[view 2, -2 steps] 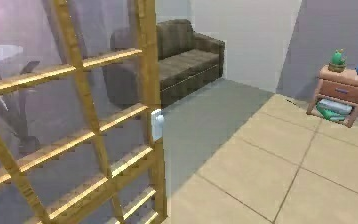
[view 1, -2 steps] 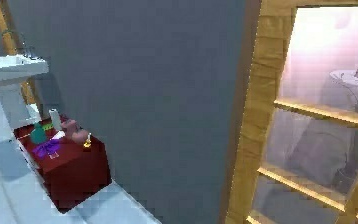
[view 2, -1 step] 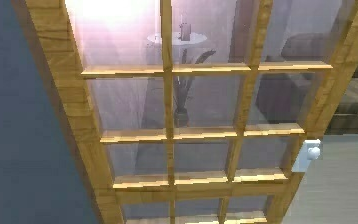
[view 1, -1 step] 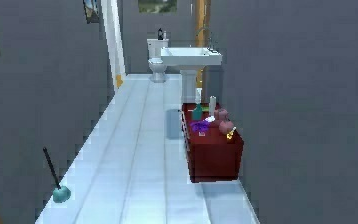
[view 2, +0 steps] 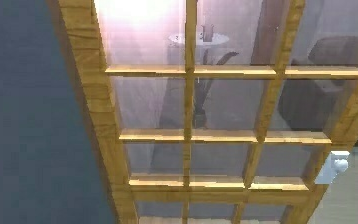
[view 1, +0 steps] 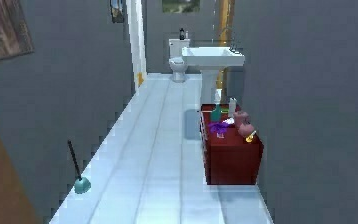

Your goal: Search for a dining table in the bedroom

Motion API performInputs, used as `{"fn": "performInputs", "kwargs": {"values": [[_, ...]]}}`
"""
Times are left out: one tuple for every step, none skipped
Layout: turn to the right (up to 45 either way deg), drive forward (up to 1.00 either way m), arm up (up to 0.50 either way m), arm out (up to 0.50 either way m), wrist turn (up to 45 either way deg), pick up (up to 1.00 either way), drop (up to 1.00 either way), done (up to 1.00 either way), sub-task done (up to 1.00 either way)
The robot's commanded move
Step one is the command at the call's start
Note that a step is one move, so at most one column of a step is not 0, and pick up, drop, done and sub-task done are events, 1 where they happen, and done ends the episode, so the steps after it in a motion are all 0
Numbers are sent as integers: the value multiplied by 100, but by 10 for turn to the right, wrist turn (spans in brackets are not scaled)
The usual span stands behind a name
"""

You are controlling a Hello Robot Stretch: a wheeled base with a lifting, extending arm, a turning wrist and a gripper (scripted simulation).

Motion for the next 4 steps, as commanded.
{"fn": "performInputs", "kwargs": {"values": [[0, 45, 0, 0, 0, 0, 0, 0, 0], [-180, 0, 0, 0, 0, 0, 0, 0, 0], [0, 85, 0, 0, 0, 0, 0, 0, 0], [150, 0, 0, 0, 0, 0, 0, 0, 0]]}}
